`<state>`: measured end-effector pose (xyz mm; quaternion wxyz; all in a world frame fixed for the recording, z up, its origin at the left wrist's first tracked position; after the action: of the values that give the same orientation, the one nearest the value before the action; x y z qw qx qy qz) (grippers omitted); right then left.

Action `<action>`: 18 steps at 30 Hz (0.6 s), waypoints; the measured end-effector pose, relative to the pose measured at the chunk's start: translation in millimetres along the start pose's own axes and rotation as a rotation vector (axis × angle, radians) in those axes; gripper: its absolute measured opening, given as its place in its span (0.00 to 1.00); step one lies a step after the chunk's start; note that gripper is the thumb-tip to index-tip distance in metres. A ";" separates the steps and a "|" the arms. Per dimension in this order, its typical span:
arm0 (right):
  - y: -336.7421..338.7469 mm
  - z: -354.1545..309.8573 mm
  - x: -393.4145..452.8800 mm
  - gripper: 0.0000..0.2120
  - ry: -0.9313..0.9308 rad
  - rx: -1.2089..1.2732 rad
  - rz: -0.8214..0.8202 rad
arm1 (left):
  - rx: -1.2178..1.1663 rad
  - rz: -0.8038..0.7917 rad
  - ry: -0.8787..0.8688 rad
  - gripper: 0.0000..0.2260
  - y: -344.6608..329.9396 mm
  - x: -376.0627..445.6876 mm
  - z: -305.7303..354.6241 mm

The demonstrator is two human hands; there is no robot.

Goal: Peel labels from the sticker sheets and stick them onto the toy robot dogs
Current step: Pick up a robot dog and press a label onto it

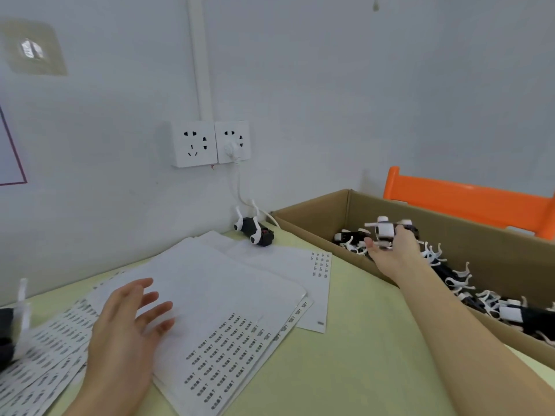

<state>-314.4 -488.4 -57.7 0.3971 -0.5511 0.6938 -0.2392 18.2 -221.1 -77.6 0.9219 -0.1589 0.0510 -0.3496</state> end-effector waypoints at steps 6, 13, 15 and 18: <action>-13.0 11.6 -20.4 0.17 0.051 -0.172 -0.146 | -0.010 -0.004 0.008 0.10 -0.5 1.8 -0.2; -41.2 66.4 -53.2 0.12 0.221 -0.861 -0.334 | 0.353 -0.094 -0.143 0.14 -13.1 -10.4 1.4; -49.4 91.2 -71.5 0.14 0.363 -1.099 -0.502 | 0.600 -0.169 -0.249 0.15 -19.7 -17.7 1.8; -52.7 129.0 -105.3 0.13 0.525 -1.360 -0.831 | 1.040 -0.348 -0.478 0.10 -31.1 -30.7 2.1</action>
<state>-170.9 -388.9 -60.4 -0.3166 -0.8076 0.4972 -0.0160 -24.0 -222.1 -65.9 0.7938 0.2330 -0.3627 -0.4291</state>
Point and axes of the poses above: each hand's wrist, its own x-axis towards the middle knuckle, its own y-axis out of the back of the hand, z = x × y, the point moved 3 cm from there along x, towards the middle knuckle, and after that the axes turned 4 degrees about x, right-handed, at the moved point
